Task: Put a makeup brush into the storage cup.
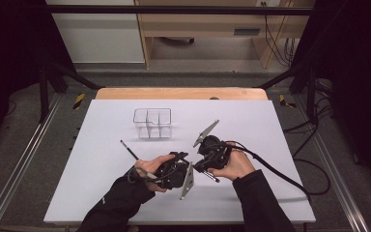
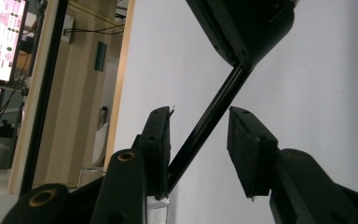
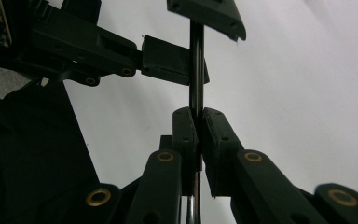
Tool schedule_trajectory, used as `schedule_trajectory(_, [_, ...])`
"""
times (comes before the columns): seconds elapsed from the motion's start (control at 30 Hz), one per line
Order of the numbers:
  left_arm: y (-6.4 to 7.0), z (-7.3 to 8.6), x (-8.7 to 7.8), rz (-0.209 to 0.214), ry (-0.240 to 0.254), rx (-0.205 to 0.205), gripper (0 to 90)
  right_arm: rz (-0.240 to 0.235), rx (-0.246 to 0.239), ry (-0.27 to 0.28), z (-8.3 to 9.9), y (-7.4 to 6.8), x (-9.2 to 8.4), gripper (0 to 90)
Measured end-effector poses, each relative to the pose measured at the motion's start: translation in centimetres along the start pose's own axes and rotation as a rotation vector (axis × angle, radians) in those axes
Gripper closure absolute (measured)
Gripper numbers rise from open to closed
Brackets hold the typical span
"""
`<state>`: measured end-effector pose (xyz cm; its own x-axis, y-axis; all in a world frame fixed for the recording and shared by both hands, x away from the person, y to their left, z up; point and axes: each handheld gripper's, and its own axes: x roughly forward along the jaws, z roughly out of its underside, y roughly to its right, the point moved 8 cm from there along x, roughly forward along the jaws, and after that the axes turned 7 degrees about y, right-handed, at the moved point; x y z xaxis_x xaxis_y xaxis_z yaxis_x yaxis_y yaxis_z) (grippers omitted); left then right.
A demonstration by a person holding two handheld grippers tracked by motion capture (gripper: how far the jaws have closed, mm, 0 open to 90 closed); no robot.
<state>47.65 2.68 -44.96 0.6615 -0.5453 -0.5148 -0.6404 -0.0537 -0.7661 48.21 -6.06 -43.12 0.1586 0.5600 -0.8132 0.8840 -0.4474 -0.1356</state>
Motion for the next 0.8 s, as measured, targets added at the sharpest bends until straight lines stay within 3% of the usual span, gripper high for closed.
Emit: schedule_trajectory(0.8, [1.1,0.2,0.2,0.055,-0.022,0.083,78.6,-0.01,-0.027,-0.013,0.2,-0.3,0.3,84.4])
